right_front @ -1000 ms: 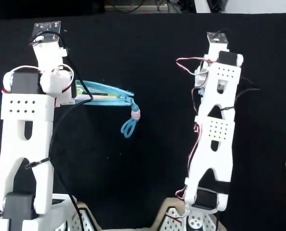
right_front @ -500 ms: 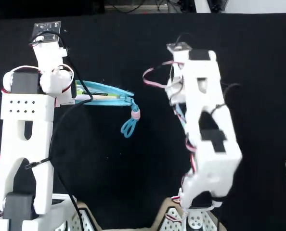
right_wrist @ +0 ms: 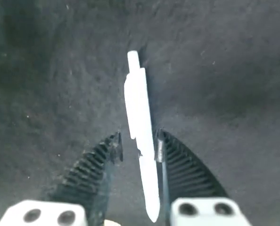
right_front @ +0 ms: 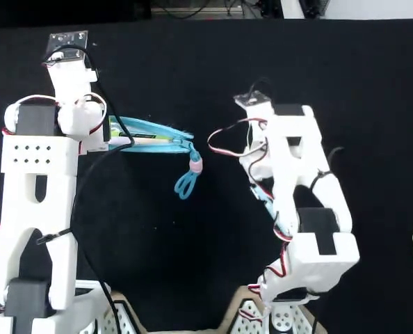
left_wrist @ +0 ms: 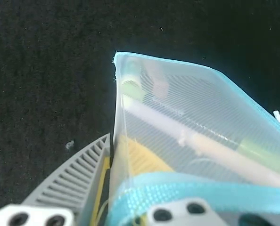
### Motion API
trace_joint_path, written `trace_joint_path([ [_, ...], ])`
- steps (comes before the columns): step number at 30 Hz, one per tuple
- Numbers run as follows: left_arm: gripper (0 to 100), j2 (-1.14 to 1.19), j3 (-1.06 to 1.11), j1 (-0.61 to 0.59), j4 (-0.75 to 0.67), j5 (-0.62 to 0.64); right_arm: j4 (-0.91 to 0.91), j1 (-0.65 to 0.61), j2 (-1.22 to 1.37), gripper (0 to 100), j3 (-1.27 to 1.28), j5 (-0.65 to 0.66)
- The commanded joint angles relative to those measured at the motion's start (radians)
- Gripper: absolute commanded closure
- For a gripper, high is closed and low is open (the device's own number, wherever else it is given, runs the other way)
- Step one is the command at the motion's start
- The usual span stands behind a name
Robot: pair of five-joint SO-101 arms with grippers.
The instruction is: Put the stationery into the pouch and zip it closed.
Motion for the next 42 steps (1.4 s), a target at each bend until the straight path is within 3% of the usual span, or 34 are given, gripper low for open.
trace_joint_path([
  [1, 97, 0.014, 0.061, -0.022, -0.009, 0.011, 0.061, -0.008, 0.021, 88.6, -0.140, 0.011],
  [17, 97, 0.017, 0.061, -0.025, -0.011, 0.011, 0.091, -0.066, 0.272, 88.6, -0.286, 0.107],
  [34, 97, 0.014, 0.061, -0.028, -0.011, 0.011, -0.081, -0.061, 0.272, 88.9, -0.061, 0.235],
  [38, 97, 0.014, 0.061, -0.028, -0.009, 0.011, -0.077, -0.057, 0.259, 99.5, -0.073, 0.232],
  [42, 97, 0.014, 0.061, -0.028, -0.006, 0.011, -0.057, -0.018, 0.174, 98.6, -0.084, 0.232],
])
